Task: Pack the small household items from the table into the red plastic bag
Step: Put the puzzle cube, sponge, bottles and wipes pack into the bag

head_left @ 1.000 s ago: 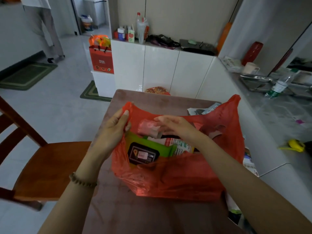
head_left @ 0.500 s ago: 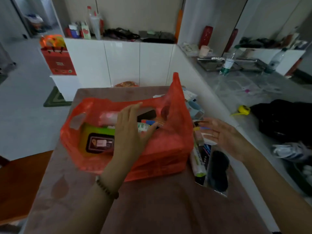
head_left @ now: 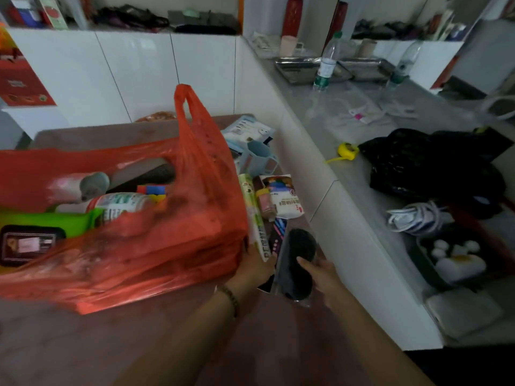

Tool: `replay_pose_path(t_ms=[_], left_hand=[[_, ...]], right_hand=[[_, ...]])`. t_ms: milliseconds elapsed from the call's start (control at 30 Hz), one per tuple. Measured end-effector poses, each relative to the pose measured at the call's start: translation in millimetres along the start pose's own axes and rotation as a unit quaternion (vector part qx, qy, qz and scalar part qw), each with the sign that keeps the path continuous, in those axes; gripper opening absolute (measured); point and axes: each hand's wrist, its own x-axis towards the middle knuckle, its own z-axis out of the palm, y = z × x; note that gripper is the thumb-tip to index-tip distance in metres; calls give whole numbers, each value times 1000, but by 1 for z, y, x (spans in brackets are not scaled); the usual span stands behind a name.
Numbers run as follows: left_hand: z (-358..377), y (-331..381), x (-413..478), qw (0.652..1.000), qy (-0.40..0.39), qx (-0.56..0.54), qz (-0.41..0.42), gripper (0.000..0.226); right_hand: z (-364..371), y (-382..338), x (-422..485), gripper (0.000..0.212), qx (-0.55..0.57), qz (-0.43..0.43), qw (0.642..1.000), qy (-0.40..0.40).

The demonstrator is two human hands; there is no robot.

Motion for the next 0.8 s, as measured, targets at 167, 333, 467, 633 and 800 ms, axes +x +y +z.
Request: replay_pose_path(t_ms=[167, 333, 467, 633, 800], left_hand=[[11, 10, 16, 995, 95, -10, -36, 84], [10, 2, 34, 991, 125, -16, -48, 75], [5, 1, 34, 994, 89, -23, -57, 59], [0, 6, 25, 996, 57, -38, -51, 46], [-2, 6, 5, 996, 51, -60, -40, 53]], right_hand=[[15, 9, 20, 85, -42, 15, 997, 68], [2, 8, 40, 61, -27, -32, 999, 34], [3, 4, 56, 75, -25, -27, 999, 1], [-4, 0, 47, 46, 4, 26, 991, -130], [-37, -26, 32, 43, 84, 26, 996, -27]])
